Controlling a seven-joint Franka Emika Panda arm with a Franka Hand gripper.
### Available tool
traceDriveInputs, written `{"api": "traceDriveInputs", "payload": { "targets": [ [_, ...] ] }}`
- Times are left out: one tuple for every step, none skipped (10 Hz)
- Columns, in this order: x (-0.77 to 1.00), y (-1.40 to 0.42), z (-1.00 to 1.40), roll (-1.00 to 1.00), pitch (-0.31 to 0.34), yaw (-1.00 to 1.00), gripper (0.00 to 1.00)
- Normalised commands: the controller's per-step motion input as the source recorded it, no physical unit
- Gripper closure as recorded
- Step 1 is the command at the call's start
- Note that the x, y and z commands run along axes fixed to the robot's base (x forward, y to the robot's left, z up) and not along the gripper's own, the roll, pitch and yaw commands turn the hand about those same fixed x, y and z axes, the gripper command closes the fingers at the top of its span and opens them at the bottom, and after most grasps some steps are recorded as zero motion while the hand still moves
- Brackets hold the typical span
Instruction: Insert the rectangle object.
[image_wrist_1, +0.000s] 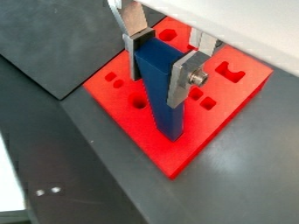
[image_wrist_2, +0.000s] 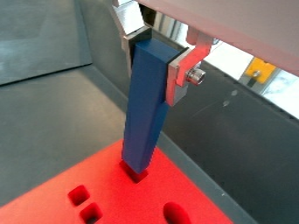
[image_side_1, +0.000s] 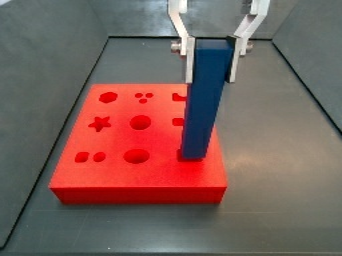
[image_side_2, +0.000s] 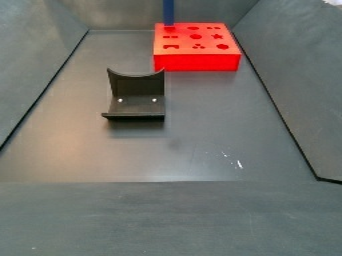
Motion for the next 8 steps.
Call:
{"api": "traceDriveInputs", "payload": {
  "targets": [
    [0.0,0.0,-0.05,0.0,0.0,0.0,1.0],
    [0.0,-0.03,-0.28,0.16,-0.036,0.0,1.0],
    [0.0,-0.11,-0.25,0.14,-0.036,-0.01,1.0],
    [0.0,-0.17,-0.15,0.08,-0.023,-0.02,1.0],
    [0.0,-0.15,-0.07,0.07,0.0,0.0,1.0],
    [0.0,-0.15,-0.07,0.03,0.0,0.0,1.0],
    [0.0,-0.1,-0.15,0.04,-0.029,0.0,1.0],
    [0.0,0.0,-0.44,0.08,-0.086,0.0,1.0]
  ]
}}
